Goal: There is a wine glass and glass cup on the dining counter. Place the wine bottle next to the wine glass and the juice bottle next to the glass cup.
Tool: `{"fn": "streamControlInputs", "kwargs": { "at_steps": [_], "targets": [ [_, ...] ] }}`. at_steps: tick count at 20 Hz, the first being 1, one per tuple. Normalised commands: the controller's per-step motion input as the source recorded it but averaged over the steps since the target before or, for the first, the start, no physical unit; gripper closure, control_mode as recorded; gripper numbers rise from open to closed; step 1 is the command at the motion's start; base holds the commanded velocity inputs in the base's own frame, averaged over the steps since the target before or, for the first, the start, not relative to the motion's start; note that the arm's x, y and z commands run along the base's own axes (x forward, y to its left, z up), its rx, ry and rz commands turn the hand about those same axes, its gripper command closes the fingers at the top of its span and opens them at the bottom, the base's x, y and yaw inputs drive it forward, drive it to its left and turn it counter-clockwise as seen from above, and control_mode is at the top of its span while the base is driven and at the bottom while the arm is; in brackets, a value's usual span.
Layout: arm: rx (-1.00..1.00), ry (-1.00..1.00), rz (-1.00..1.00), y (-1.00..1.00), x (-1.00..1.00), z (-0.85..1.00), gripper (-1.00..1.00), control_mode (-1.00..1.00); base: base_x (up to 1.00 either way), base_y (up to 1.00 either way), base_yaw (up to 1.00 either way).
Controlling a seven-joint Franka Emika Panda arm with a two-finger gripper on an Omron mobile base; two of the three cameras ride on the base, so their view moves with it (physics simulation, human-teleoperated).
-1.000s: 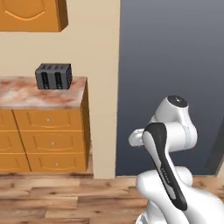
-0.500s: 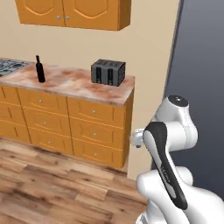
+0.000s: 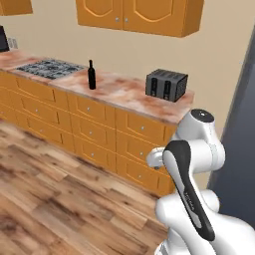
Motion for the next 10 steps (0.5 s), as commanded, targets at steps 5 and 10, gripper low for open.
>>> {"fn": "streamControlInputs", "kwargs": {
  "at_steps": [5, 10],
  "targets": [
    [0.0, 0.0, 0.0, 0.0, 0.0, 0.0, -1.0, 1.0, 0.86, 0.05, 0.05],
    [0.0, 0.0, 0.0, 0.0, 0.0, 0.0, -1.0, 1.0, 0.89, 0.06, 0.04]
  ]
}}
